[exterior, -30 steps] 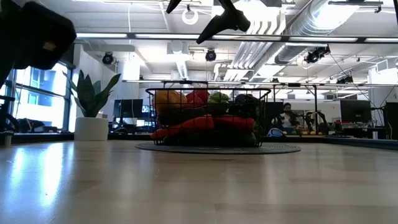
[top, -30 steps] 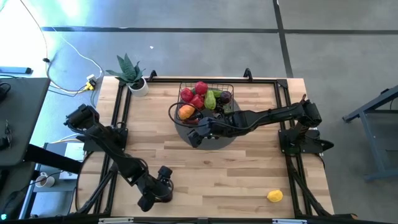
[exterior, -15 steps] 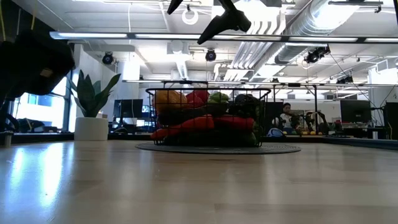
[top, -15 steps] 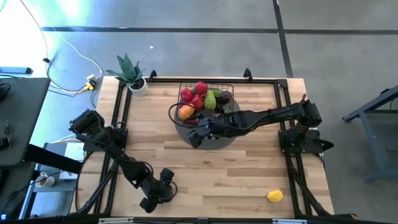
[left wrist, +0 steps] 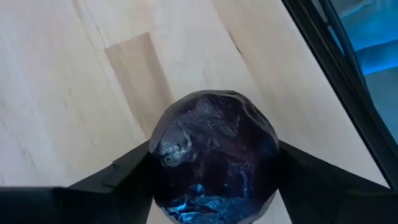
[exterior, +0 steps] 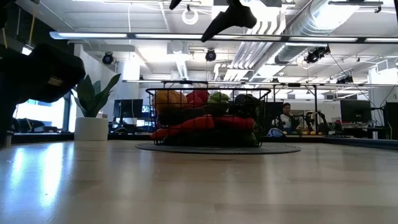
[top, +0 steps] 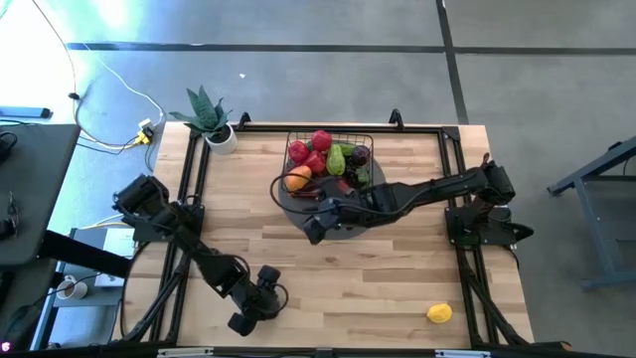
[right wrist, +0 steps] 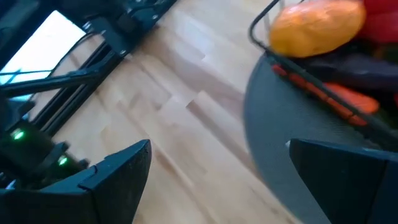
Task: Build produce basket
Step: Put the violet plum into the wire basket
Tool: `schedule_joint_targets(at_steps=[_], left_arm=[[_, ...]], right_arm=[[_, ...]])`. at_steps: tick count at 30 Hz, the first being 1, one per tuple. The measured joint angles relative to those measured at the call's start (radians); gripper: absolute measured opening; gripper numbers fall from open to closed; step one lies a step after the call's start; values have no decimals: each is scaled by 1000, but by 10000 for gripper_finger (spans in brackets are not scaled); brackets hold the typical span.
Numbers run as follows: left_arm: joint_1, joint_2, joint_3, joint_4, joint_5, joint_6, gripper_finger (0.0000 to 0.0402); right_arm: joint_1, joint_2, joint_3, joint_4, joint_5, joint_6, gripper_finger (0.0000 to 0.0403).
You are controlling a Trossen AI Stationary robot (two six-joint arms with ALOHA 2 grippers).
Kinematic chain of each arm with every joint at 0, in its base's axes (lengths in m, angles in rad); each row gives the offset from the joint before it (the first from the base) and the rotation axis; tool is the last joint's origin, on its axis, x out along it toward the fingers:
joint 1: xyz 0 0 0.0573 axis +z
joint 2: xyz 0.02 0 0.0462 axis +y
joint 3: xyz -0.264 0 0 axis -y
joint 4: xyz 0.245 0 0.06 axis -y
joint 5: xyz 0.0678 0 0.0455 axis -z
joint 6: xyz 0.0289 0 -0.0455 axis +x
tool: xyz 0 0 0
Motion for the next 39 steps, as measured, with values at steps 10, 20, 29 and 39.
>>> schedule_joint_targets(at_steps=[10, 20, 29, 39], left_arm=[[85, -37, 0, 7, 7, 26, 258], [286, -127, 1, 20, 3, 125, 259], [518, -241, 0, 34, 3, 237, 259], [769, -293, 0, 143, 3, 307, 259]], right_arm=[[-28, -66, 0, -85, 145, -2, 364], [-62, -146, 0, -243, 151, -8, 364], [-84, -171, 0, -379, 119, 10, 364], [-133, -199, 0, -456, 58, 28, 364]])
